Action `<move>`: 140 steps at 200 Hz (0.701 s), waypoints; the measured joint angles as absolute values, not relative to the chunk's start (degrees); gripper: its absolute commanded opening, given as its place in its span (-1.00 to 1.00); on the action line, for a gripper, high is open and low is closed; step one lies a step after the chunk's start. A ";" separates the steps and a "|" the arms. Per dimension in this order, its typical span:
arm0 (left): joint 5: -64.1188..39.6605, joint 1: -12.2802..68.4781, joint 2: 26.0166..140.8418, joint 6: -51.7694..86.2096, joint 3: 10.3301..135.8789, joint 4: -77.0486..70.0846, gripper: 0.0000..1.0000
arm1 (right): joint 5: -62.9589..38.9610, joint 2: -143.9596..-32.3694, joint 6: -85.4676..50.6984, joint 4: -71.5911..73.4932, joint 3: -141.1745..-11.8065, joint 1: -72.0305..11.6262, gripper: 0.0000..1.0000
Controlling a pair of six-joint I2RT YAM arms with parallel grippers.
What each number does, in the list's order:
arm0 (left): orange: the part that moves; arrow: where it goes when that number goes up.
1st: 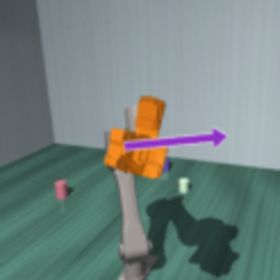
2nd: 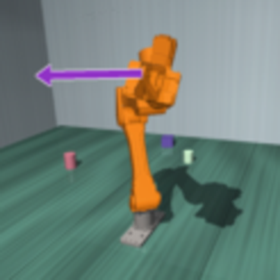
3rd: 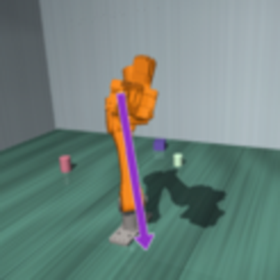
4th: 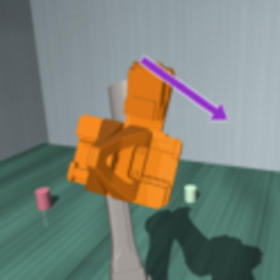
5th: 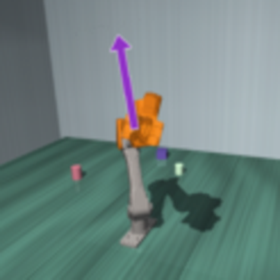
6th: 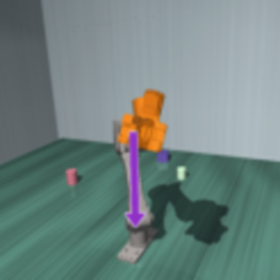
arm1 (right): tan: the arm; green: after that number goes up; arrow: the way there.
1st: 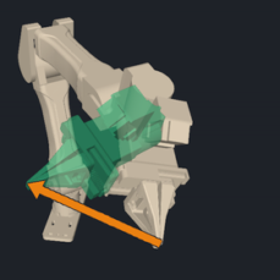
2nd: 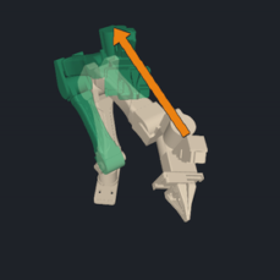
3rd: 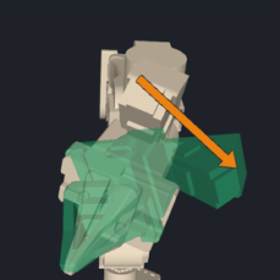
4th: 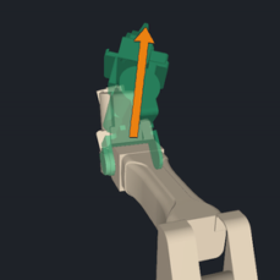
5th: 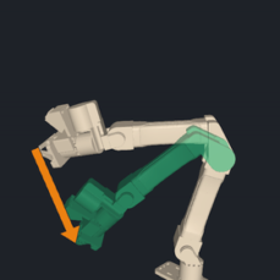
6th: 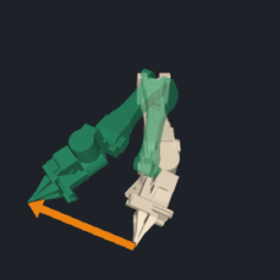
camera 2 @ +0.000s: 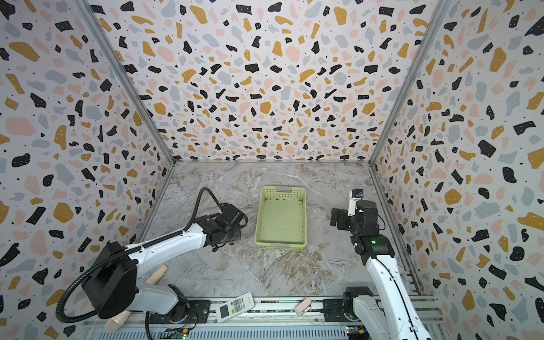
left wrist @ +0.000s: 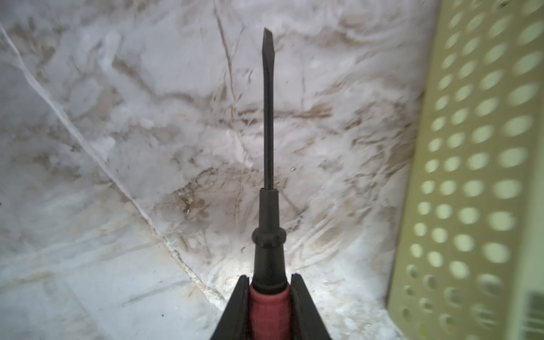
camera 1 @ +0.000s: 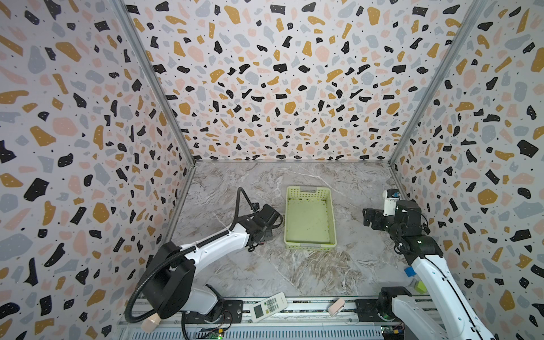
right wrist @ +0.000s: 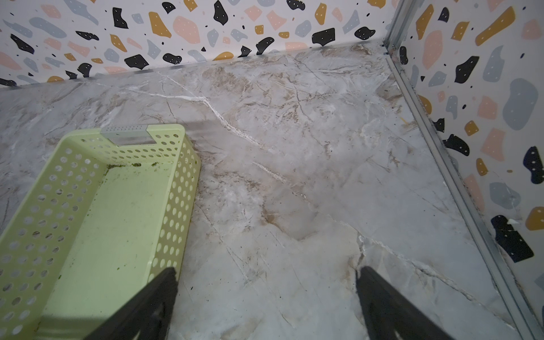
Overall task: Put the screwdriver in the bin
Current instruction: Pick up the screwdriver from the center of the table, then place the screwdriver in the bin.
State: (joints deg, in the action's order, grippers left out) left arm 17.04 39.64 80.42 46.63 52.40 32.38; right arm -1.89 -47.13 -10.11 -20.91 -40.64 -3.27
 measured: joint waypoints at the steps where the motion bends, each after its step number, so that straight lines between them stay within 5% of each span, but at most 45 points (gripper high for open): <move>1: 17.06 39.66 80.36 46.61 52.75 32.49 -0.82 | -1.89 -47.13 -10.11 -20.91 -40.64 -3.27 0.94; 54: 17.28 43.40 84.20 45.60 67.68 34.39 -0.82 | -1.93 -47.20 -10.11 -20.91 -40.64 -3.09 0.94; 140: 13.26 47.92 108.81 44.60 86.17 31.16 -0.81 | -1.93 -47.18 -10.09 -20.91 -40.64 -2.85 0.95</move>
State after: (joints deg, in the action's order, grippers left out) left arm 13.26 47.92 108.81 44.60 86.17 31.16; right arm -1.93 -47.18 -10.09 -20.91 -40.64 -2.85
